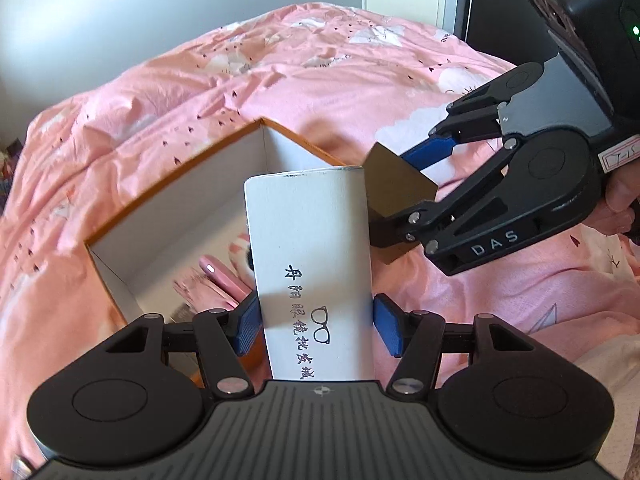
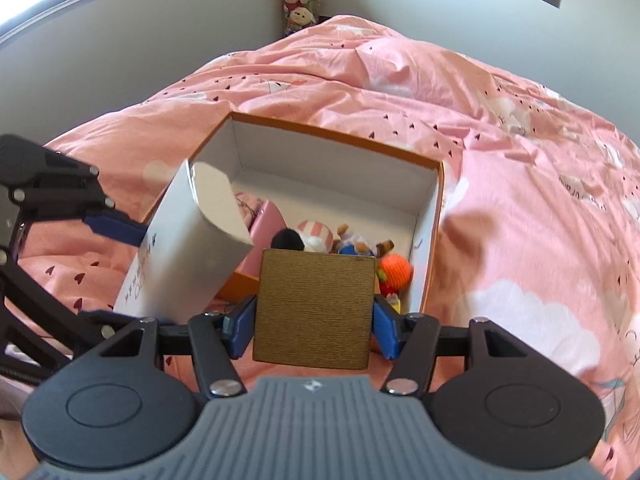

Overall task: Organize objects
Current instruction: 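Lift and carry the white case and brown box over the orange box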

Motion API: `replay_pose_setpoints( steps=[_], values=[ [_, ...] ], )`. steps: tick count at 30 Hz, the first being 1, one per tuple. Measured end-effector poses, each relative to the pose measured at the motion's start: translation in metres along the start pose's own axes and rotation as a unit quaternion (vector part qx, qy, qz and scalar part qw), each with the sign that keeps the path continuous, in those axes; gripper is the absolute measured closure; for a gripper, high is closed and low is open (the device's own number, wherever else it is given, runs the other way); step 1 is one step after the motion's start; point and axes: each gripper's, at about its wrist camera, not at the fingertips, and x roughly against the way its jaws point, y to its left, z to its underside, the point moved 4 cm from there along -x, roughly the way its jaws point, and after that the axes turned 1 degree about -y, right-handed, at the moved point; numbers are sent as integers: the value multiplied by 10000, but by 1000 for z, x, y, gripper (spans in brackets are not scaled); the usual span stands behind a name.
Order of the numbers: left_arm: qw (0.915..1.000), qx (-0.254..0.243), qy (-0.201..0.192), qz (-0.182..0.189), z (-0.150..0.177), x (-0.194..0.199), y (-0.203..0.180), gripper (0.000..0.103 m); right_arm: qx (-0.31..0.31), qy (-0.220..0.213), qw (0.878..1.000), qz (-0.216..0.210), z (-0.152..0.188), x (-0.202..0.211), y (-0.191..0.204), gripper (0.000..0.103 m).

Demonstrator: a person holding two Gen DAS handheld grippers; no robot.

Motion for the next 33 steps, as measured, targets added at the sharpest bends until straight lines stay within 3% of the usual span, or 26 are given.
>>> replay_pose_setpoints(
  steps=[7,16,26,33],
  values=[
    [9946,-872,-54,-567,-33,0,20,35,46,-194,9994,-272,-32,0,-5,42],
    [9709,-2076,317,-1155,-71,-53,46,35,39,-270,9989,-378,-72,-32,-24,42],
    [9463,-2896,950,-1075,-78,-138,64,34,67,-79,9999,-96,-91,-87,-42,42],
    [9227,-3450,1475,-880,-65,-187,79,34,212,257,9994,64,-91,-123,-51,42]
  ],
)
